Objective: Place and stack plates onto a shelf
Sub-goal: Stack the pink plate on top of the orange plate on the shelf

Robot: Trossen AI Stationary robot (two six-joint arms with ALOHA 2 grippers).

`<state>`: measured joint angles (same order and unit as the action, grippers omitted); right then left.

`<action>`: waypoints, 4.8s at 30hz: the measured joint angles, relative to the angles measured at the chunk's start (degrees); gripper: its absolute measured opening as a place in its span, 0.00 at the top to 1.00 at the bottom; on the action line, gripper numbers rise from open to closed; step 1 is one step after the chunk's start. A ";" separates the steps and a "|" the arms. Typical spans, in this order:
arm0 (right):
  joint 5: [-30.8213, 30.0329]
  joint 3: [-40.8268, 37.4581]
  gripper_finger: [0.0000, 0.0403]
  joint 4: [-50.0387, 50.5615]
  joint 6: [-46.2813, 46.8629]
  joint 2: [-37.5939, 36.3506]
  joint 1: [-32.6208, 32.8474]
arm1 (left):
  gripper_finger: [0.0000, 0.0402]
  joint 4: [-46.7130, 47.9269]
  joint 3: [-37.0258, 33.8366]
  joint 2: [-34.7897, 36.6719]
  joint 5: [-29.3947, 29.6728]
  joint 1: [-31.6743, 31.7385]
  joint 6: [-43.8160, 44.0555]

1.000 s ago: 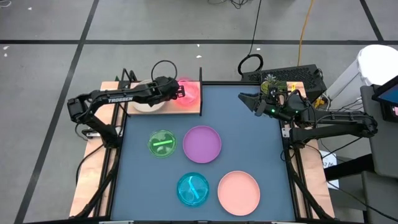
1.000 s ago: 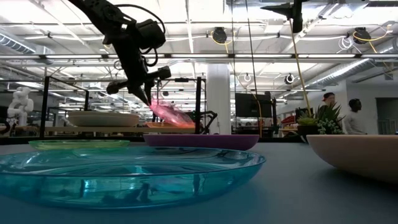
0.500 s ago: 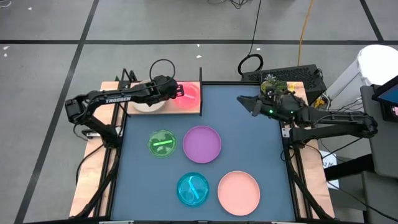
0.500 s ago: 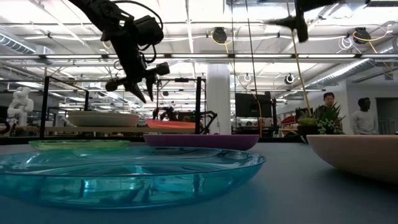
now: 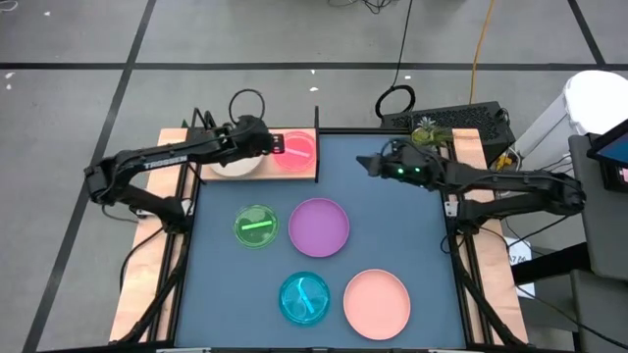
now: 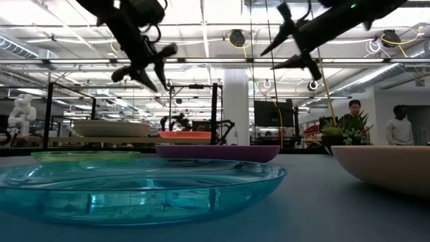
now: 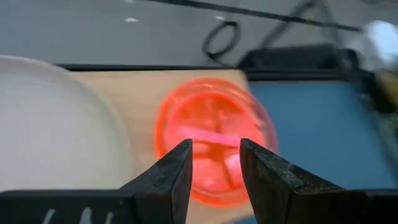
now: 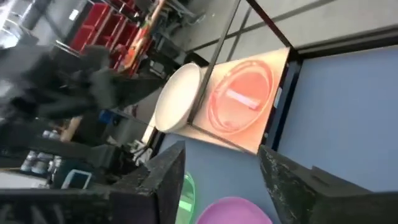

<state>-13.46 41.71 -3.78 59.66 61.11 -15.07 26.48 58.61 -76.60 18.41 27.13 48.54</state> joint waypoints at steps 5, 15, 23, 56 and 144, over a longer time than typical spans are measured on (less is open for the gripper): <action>3.26 0.02 0.67 -7.62 -0.26 8.49 -3.99 | 0.66 0.70 0.02 3.74 -4.28 -2.10 -3.70; 8.91 0.00 0.89 -24.00 -3.48 23.98 -9.91 | 0.66 0.85 0.02 9.16 -6.60 -9.28 -6.41; 9.29 -0.02 0.99 -30.68 -2.22 32.11 -10.86 | 0.66 1.75 0.02 10.78 -6.60 -15.49 -6.17; 15.31 16.20 1.00 -32.58 5.51 51.84 -14.45 | 0.66 9.35 -6.71 10.23 -1.90 -31.51 0.89; 11.89 17.07 1.00 -26.40 5.77 50.27 -11.19 | 0.66 9.88 -6.71 10.34 -1.77 -35.53 -0.02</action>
<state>-1.56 58.78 -30.17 65.43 111.37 -26.26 36.36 51.90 -66.26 16.64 -8.40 48.52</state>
